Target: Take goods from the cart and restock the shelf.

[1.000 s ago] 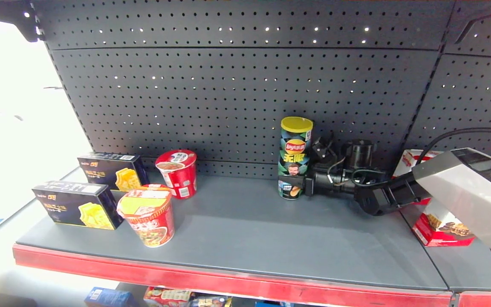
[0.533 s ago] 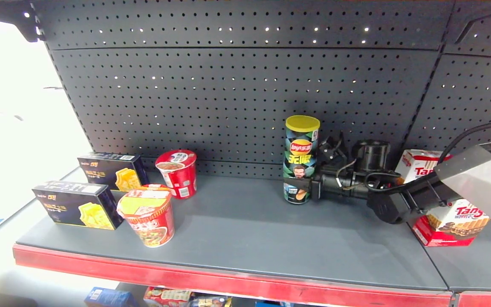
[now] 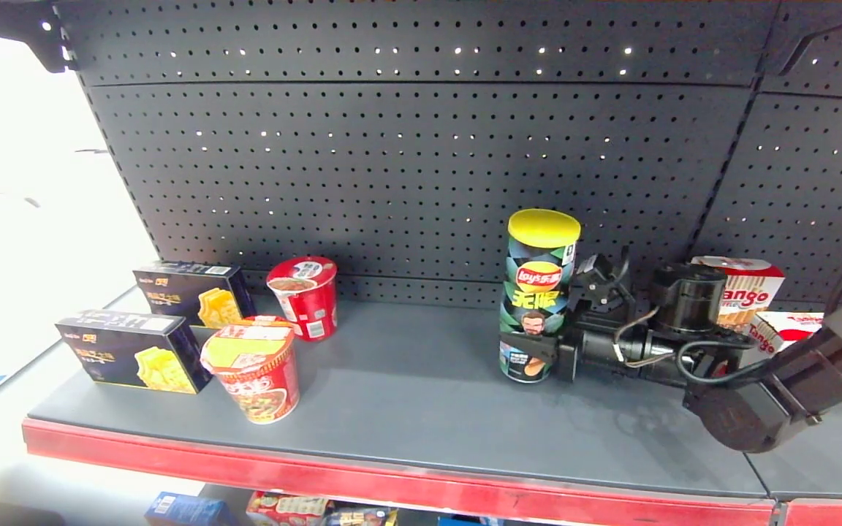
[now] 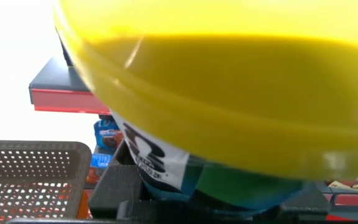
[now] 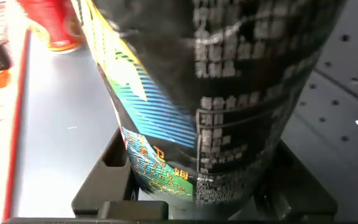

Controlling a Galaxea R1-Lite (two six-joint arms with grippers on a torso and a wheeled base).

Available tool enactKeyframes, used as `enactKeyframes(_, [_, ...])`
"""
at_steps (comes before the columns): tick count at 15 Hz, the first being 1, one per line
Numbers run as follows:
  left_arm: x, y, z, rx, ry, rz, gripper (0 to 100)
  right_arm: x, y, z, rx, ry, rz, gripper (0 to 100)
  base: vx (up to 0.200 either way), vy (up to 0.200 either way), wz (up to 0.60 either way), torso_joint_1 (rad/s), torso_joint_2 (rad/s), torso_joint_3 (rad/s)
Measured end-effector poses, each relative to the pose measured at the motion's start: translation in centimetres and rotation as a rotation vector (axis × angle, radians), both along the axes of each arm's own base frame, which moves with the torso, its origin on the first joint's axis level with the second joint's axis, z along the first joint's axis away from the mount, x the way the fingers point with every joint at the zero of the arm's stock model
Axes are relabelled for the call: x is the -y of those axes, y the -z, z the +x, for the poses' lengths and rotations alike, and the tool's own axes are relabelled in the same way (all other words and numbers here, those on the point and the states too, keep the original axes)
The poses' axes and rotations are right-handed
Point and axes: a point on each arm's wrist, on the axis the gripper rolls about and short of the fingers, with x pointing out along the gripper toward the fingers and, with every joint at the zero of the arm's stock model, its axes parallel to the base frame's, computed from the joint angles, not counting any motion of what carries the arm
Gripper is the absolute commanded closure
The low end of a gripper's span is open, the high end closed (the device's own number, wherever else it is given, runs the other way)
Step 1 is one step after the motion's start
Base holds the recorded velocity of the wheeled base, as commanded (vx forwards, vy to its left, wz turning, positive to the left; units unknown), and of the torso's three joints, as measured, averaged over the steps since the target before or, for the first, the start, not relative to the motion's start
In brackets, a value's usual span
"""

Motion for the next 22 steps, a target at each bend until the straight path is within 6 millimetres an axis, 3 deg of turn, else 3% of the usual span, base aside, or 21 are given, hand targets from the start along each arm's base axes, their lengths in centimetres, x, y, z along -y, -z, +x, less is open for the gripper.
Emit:
enactKeyframes(5, [0.0, 0.1, 0.1, -0.008, 0.002, 0.005, 100, -0.1, -0.5, -3.3, -0.018, 0.024, -0.005, 100, 0.0, 0.0, 0.0, 0.0, 0.0, 0.0])
enactKeyframes(11, [0.0, 0.3, 0.1, -0.011, -0.001, 0.005, 100, -0.2, -0.2, -6.0, -0.022, 0.0, -0.008, 100, 0.0, 0.0, 0.0, 0.0, 0.0, 0.0])
enactKeyframes(22, [0.0, 0.5, 0.2, -0.021, -0.005, 0.008, 100, -0.4, 1.7, -5.8, -0.05, -0.006, -0.02, 100, 0.0, 0.0, 0.0, 0.0, 0.0, 0.0])
